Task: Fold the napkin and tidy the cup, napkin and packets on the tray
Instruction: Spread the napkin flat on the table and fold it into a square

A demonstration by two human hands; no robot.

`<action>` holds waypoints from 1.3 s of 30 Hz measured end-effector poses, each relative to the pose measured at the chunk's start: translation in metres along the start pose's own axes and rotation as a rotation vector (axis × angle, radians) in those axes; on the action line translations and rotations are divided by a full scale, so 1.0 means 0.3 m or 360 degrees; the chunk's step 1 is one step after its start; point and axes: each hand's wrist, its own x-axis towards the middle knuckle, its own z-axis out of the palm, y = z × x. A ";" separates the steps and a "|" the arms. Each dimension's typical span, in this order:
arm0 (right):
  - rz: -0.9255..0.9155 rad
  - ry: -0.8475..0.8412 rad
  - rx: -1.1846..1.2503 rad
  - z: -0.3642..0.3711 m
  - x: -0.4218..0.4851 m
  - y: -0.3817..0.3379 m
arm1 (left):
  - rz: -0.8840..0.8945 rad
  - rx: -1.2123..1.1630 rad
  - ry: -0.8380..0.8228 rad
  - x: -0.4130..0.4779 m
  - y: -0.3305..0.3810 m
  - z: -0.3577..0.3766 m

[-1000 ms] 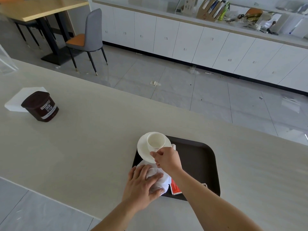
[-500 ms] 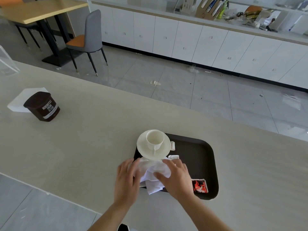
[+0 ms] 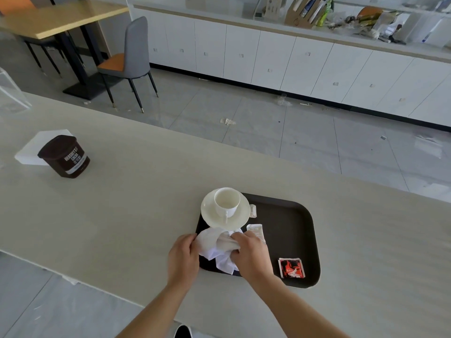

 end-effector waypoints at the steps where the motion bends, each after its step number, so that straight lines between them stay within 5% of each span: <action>1: 0.0002 0.0011 0.0021 -0.011 0.001 0.005 | 0.0041 0.0031 -0.0024 -0.002 -0.009 0.001; 13: 0.0002 0.0093 0.0494 -0.161 -0.035 0.103 | 0.0498 0.0605 -0.0143 -0.035 -0.078 0.017; 25: 0.0279 0.0273 0.0875 -0.362 -0.122 0.236 | 0.0481 0.0610 -0.0030 -0.022 -0.048 0.023; 28: 0.0363 0.0389 0.0912 -0.426 -0.161 0.297 | 0.0655 0.0549 0.0043 -0.054 0.024 0.023; 30: 0.0422 0.0458 0.0988 -0.472 -0.195 0.335 | 0.0808 0.0360 -0.0151 -0.094 0.126 0.050; 32: 0.0452 0.0507 0.1078 -0.520 -0.235 0.372 | 0.0562 -0.0046 -0.0517 -0.140 0.271 0.093; 35: 0.0460 0.0546 0.1161 -0.594 -0.304 0.437 | -0.0175 -0.1002 -0.1216 -0.191 0.509 0.198; 37: 0.0482 0.0555 0.1194 -0.642 -0.352 0.493 | -0.0324 -0.1238 -0.1259 -0.214 0.627 0.273; 39: 0.0536 0.0595 0.1233 -0.694 -0.408 0.562 | -0.0356 -0.1128 -0.1028 -0.238 0.726 0.334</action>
